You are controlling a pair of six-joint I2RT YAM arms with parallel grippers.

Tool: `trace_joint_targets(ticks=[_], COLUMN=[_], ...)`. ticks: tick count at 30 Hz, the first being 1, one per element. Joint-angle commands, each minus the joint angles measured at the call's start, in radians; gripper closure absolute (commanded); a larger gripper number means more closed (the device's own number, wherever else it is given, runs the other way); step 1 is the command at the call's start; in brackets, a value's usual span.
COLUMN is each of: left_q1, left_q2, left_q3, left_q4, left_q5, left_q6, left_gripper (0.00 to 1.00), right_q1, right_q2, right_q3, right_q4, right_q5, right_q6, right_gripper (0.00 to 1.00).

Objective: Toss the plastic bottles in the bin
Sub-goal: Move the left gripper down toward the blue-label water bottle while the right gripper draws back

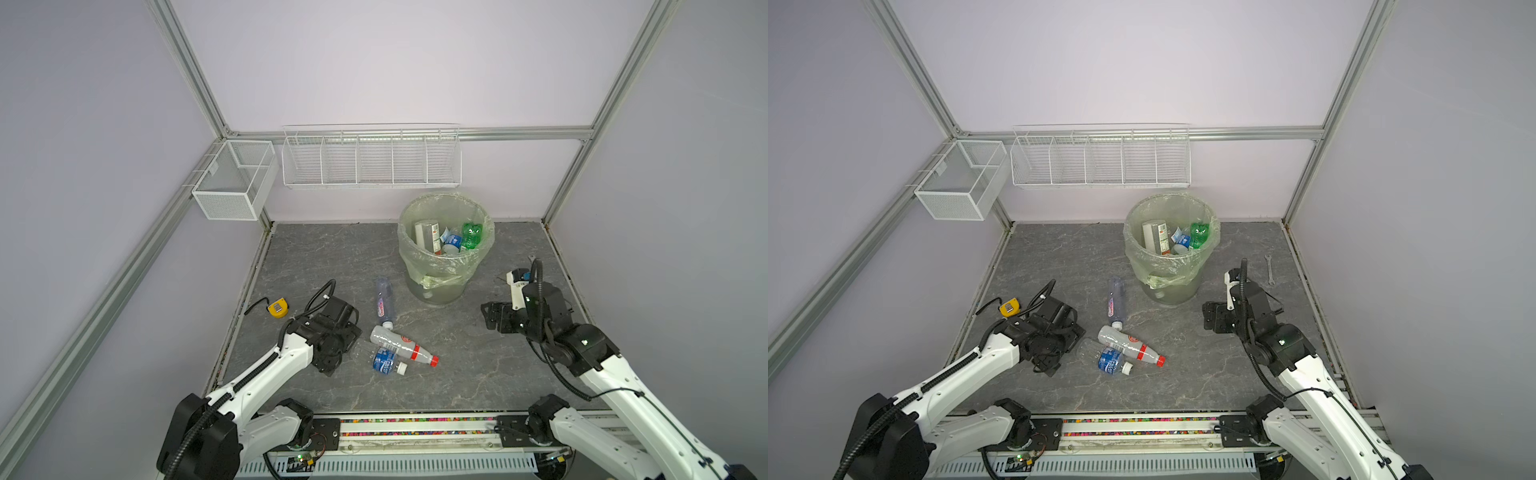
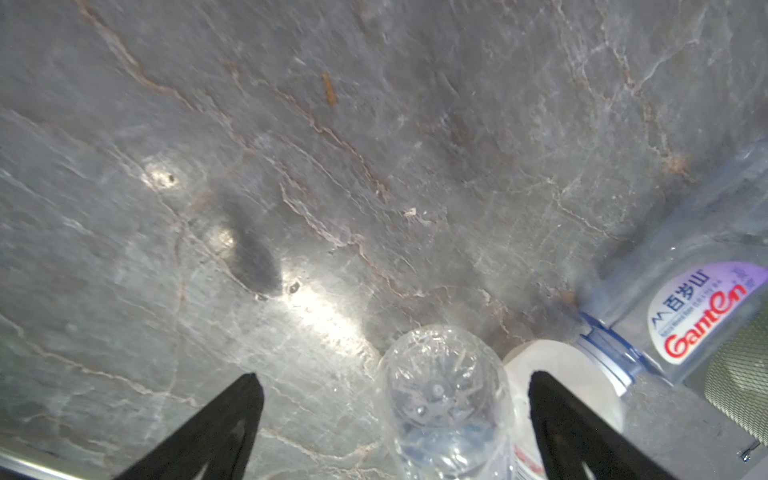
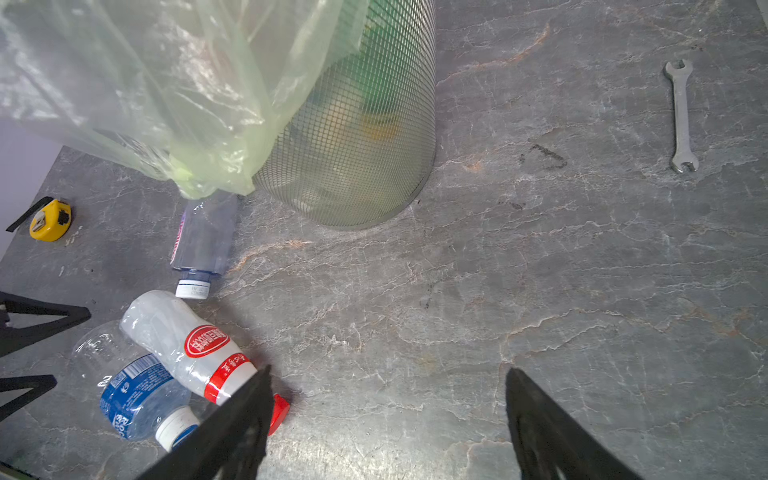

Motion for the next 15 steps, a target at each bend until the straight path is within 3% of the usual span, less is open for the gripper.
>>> trace_joint_targets(ticks=[1,15], left_q1=[-0.038,-0.155], left_q2=[0.009,0.127], left_q3=[0.047,0.03], left_q4=[-0.012,0.127], left_q5=[-0.026,0.019], left_q6=[-0.06,-0.136], left_gripper=[0.0,0.0], right_q1=[-0.002,-0.002], right_q2=[-0.018,-0.029], right_q3=[-0.013,-0.024], right_q4=[-0.023,-0.04], right_q5=[0.019,0.03], right_q6=[-0.001,0.012], right_gripper=[0.12,0.12])
